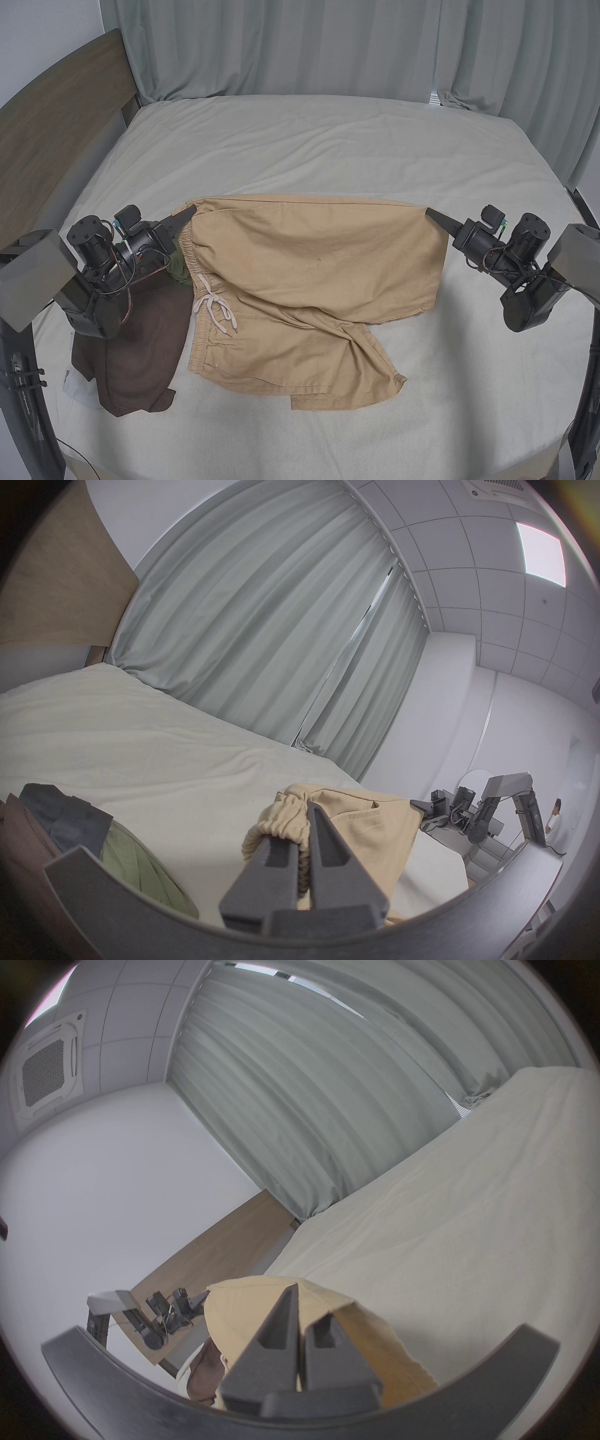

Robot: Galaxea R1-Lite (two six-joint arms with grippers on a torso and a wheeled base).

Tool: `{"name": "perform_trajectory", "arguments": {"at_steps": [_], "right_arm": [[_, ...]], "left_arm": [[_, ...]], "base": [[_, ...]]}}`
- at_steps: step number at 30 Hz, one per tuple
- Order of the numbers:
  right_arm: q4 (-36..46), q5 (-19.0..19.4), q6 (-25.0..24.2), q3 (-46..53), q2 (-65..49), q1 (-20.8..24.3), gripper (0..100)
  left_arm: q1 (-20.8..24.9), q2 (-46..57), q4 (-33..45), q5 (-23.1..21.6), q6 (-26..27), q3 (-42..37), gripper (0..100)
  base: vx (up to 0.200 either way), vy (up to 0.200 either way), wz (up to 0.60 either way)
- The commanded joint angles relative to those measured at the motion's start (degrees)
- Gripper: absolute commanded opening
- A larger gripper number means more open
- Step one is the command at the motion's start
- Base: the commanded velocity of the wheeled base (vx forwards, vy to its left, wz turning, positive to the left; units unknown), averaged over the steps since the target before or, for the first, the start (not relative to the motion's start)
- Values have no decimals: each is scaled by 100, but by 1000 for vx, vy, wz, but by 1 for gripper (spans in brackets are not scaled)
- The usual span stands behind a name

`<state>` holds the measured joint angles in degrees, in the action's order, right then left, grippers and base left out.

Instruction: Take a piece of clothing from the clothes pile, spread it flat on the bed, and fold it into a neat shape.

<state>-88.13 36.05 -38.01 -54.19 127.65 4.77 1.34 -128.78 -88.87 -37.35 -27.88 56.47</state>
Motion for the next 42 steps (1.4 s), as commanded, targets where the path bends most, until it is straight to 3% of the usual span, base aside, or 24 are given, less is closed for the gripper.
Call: {"name": "perform_trajectory", "arguments": {"at_steps": [1, 28, 42], "right_arm": [[-3, -63, -224, -391, 278, -46, 0], [305, -63, -251, -1806, 1421, -108, 0], [507, -63, -251, -2298, 1658, -116, 0]], "left_arm": [[59, -411, 1, 17, -121, 374, 0], [103, -1738, 10, 281, -1079, 2351, 0], [147, -1905, 63, 281, -1299, 2747, 0]], "base": [[0, 0, 0], [0, 0, 0], [0, 0, 0]]}}
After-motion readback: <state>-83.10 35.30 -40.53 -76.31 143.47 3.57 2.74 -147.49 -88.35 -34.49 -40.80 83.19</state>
